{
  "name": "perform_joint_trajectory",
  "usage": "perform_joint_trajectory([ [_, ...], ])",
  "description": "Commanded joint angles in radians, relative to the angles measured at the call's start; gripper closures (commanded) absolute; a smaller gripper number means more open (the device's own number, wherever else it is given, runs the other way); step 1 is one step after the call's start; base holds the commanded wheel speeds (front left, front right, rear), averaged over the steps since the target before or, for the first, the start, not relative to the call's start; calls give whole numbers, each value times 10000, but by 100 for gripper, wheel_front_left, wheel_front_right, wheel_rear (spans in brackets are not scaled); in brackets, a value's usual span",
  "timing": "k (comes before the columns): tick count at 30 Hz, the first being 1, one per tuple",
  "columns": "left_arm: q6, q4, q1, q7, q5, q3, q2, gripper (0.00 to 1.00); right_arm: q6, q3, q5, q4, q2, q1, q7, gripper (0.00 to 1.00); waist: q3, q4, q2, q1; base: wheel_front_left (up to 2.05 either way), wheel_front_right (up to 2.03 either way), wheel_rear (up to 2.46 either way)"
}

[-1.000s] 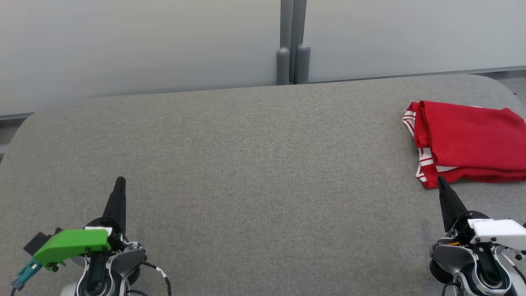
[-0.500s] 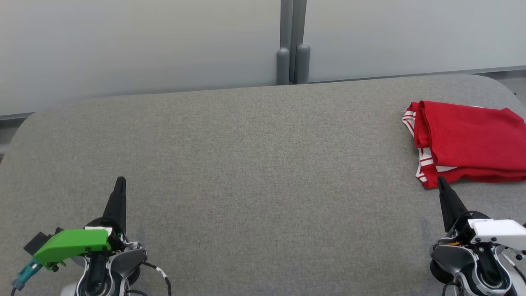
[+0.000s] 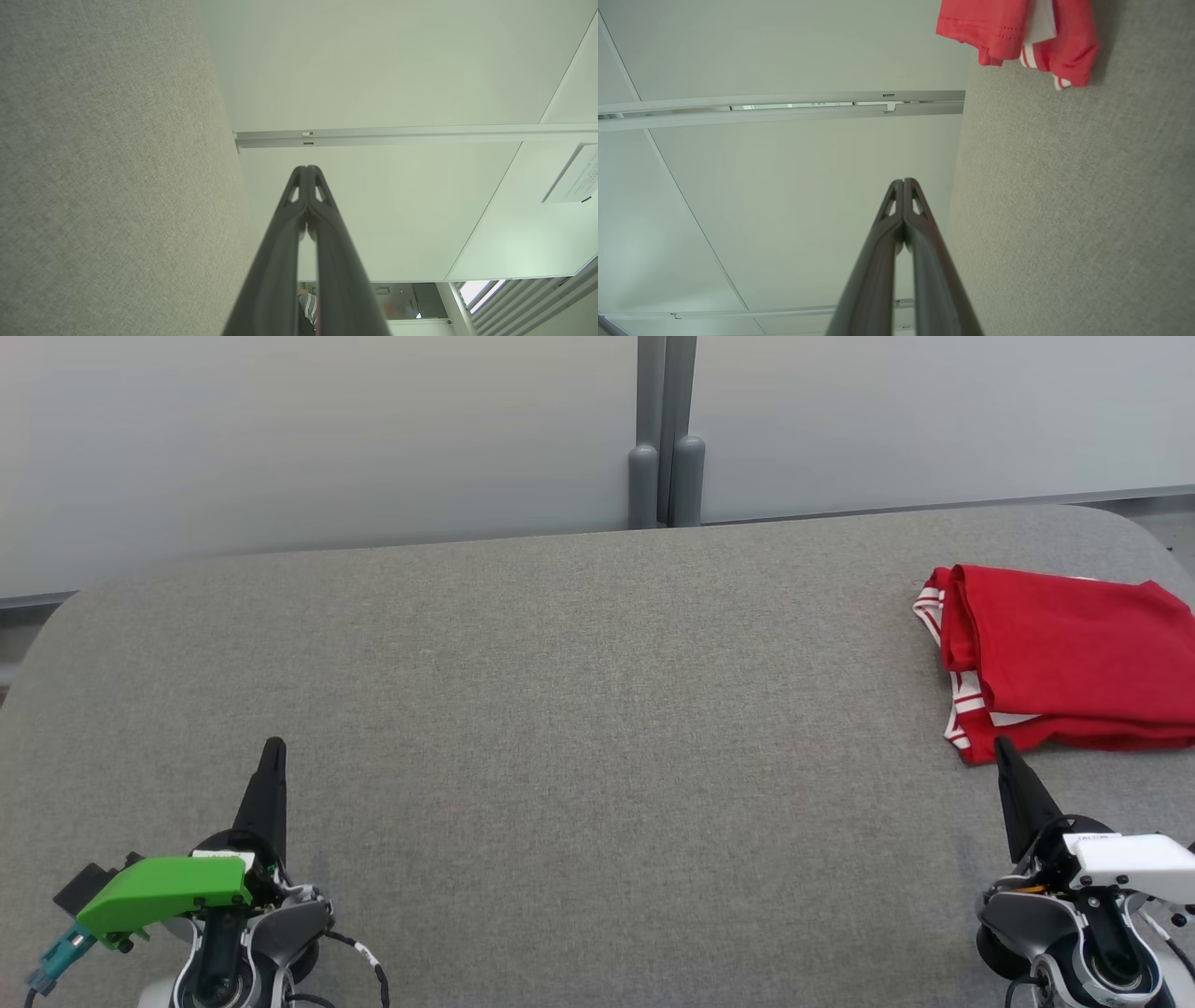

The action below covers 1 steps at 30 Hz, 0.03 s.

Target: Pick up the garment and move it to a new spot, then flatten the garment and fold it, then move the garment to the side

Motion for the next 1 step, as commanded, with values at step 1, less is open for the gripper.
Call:
perform_joint_trajectory([
  [1, -33, -9, -133, 18, 34, 34, -14, 100, 7, -22, -61, 11, 1, -82, 37, 100, 0, 0, 52, 0, 0, 0, 0],
])
